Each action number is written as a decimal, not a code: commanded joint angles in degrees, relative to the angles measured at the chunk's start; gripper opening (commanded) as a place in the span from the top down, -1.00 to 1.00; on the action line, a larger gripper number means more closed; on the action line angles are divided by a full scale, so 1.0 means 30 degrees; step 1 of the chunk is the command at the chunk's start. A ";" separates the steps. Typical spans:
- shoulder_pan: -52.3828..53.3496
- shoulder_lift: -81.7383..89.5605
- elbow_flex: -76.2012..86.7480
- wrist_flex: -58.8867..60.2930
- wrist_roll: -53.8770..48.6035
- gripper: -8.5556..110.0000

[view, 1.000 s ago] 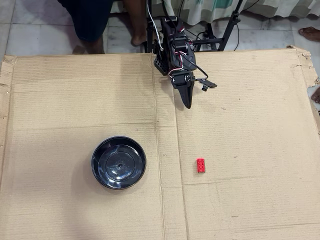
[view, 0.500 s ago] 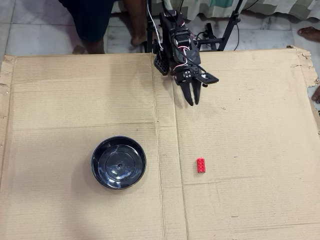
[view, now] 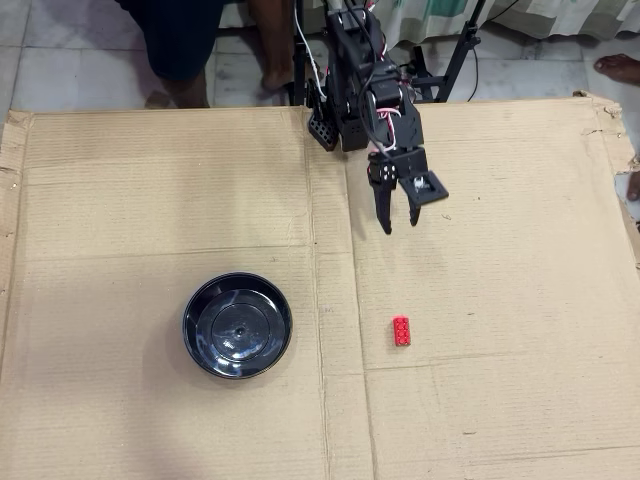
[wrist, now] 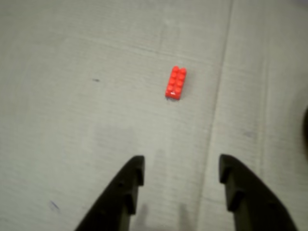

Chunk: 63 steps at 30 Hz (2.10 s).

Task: Grasp a lego block and put it in the bin.

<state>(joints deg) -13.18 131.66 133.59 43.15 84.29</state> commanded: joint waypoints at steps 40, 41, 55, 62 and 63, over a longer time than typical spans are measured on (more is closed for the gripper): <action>0.0645 -2.4756 -2.1592 -0.0352 0.7734 0.54; 0.0791 -2.5049 -2.1855 -0.0352 0.7646 0.54; 0.1436 -2.6514 -2.2500 -0.0117 0.7529 0.56; 0.1289 -2.6367 -2.1357 -0.0088 0.7529 0.55; 0.1260 -2.6367 -2.1299 -0.0088 0.7529 0.55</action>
<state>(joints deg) -9.32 51.50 69.87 42.98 107.23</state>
